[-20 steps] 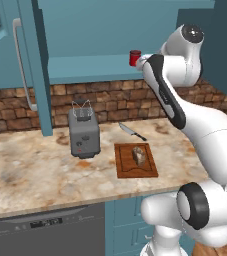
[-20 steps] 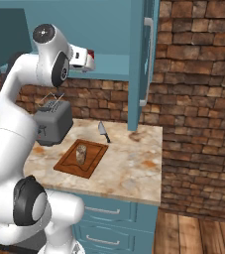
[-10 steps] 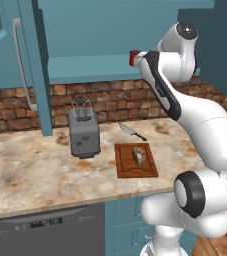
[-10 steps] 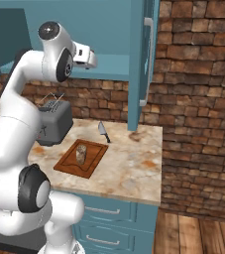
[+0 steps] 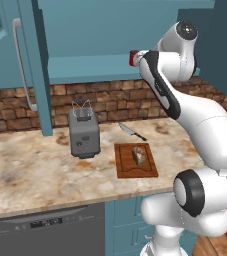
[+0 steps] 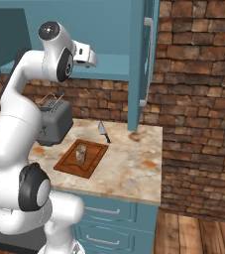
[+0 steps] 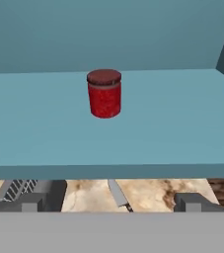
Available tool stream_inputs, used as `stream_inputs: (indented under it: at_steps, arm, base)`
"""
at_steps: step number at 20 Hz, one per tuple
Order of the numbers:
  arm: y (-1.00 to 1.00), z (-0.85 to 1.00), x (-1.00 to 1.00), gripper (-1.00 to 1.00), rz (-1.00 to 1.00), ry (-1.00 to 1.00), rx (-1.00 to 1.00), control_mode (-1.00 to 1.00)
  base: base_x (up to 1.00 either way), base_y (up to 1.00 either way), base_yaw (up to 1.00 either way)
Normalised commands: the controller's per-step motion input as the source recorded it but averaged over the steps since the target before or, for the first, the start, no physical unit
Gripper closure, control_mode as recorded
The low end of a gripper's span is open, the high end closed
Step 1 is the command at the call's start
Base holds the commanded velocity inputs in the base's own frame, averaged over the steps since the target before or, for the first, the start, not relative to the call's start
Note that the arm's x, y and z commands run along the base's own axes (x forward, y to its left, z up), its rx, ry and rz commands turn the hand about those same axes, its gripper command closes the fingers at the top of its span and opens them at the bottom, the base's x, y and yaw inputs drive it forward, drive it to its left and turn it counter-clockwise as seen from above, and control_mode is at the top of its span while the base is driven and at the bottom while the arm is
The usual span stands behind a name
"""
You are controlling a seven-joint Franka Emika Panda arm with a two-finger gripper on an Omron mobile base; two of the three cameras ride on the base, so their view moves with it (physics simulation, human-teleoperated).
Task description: Pick the bread, place it on the cutting board, pick the jam, place it on the counter, and close the cabinet.
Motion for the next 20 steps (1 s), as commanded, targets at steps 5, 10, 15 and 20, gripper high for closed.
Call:
stream_inputs:
  at_steps: [5,10,15,20]
  arm:
    - [0.0,0.0,0.01,-1.0,0.0,-0.08,0.0,-1.0]
    - [0.0,0.0,0.03,-1.0,0.0,-0.03,0.0,-1.0]
    - [0.02,0.0,0.2,-1.0,0.0,0.0,0.0,-1.0]
    - [0.0,0.0,0.19,-1.0,0.0,0.0,0.0,-1.0]
  base:
    - [0.0,0.0,0.0]
    - [0.0,0.0,0.0]
    - [0.0,0.0,0.0]
    - [0.0,0.0,0.0]
